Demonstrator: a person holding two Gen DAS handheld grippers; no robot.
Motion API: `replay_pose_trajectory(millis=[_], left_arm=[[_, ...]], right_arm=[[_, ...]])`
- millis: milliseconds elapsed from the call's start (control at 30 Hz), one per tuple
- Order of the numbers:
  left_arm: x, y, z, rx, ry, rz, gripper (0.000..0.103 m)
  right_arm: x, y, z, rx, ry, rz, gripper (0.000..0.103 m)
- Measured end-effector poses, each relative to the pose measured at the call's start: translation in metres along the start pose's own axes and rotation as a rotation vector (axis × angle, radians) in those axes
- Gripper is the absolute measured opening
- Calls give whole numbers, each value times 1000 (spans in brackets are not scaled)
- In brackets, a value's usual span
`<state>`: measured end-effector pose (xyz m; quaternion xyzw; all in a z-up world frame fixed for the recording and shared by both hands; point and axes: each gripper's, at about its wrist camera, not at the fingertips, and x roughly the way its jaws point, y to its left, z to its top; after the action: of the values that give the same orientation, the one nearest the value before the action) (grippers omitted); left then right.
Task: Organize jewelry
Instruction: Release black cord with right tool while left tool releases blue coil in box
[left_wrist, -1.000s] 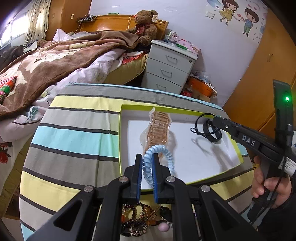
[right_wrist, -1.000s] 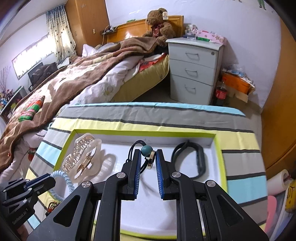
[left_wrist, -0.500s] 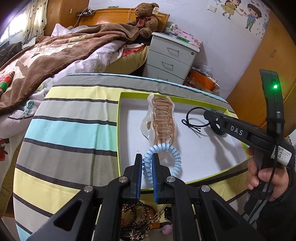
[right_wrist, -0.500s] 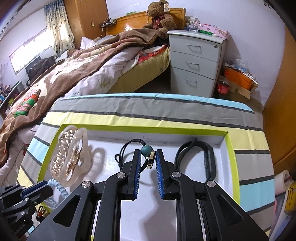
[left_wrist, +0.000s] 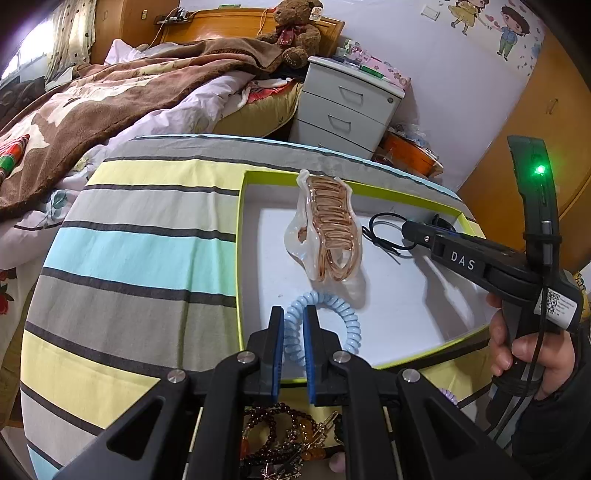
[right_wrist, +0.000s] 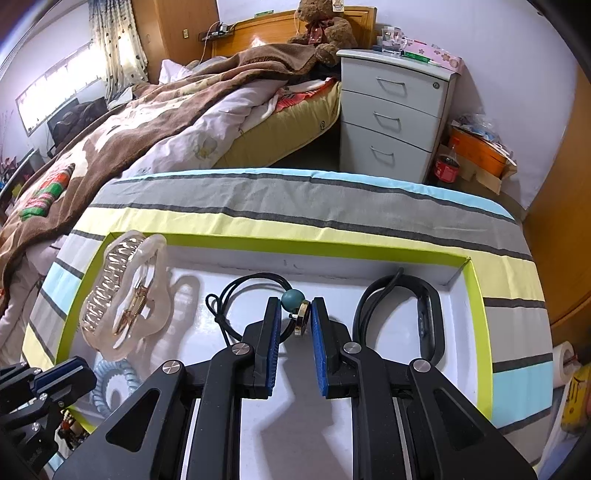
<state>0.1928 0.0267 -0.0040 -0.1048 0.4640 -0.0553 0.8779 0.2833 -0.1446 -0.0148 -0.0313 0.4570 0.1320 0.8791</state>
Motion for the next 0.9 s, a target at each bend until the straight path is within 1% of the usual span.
replay_pose_trajectory(millis=[300,400,500,567,633,833,900], left_arm=[[2,-1,-1,8,5,-1,18],[0,-3,-1,14,4,-4,22],[-1,-5,-1,22,4,-7,27],[-2,-7,-1,27,2,-9,30],[-3,-8,-2,31,1,-9,32],[-8,-11,-3,39,-8,-4,38],[-12,-13,-4,44,-17,4,43]], right_arm=[[1,2,-1,-9,3,-2,17],[1,4,-2,-19,2,-11,18],[-1,4,-3,-16,-6,-19,24],[-4,4,-3,-14,-10,-12,36],[-7,5,-3,-17,-17,-8,37],[-19,6,-5,-10,-35,-9,37],[-24,6,-7,-7,-44,-7,37]])
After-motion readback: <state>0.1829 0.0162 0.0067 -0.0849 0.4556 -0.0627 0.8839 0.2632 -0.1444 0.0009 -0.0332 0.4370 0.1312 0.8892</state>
